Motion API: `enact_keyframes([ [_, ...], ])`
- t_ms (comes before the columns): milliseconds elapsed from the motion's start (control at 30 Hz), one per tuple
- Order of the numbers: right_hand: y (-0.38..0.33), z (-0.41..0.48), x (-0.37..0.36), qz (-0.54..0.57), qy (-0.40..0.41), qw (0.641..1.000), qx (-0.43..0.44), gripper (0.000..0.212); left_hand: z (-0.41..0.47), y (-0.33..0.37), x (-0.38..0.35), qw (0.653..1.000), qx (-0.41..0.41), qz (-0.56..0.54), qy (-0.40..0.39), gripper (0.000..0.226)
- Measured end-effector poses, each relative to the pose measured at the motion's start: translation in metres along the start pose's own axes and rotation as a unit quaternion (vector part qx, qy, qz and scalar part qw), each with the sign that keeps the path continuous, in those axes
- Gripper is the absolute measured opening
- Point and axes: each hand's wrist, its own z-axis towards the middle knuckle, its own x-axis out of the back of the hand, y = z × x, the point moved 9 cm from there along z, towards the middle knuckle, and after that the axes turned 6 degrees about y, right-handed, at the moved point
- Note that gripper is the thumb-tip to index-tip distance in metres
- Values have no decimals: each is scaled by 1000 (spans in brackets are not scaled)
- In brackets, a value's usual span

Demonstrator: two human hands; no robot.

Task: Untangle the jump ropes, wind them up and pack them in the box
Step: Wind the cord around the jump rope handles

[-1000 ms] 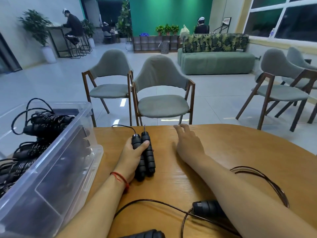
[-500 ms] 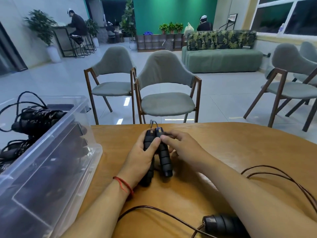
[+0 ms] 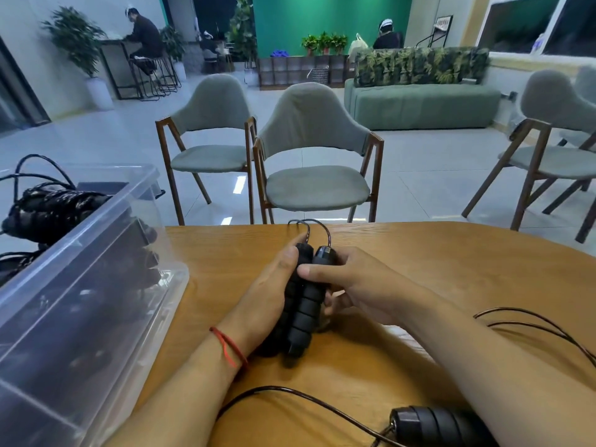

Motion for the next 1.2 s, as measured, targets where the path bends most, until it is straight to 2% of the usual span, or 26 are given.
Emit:
enact_keyframes([
  [100,-1,2,3,-19,39,999,9,28,0,2,-5,1000,3,4,-21,47],
  [233,-5,6,24,17,137,989,47,27,-1,6,-1,992,-66,111,-11,50],
  [333,-6,6,38,47,192,978,68,26,-4,15,-5,943,-139,303,19,79],
  [400,-6,6,40,43,211,974,73,29,-4,16,-9,910,-149,383,54,94],
  [500,-7,7,28,32,196,977,73,30,-4,16,-1,895,-143,404,125,89],
  [633,-6,5,20,1,166,984,71,30,-3,16,7,856,-142,476,145,89],
  [833,-10,2,14,19,149,987,61,32,-8,28,11,836,-161,493,177,67],
  [933,-12,0,20,-97,200,973,68,39,-7,25,18,827,-143,507,196,61],
  [1033,-34,-14,43,-212,337,906,144,55,-6,28,28,793,-149,546,227,56],
  [1067,-45,-19,46,-230,353,886,191,57,-6,29,30,785,-156,553,231,56],
  [1133,-58,-20,40,-278,307,872,262,50,-5,31,28,783,-179,552,223,57],
  [1200,-55,-14,27,-307,229,884,269,33,-5,32,22,802,-216,520,198,56],
])
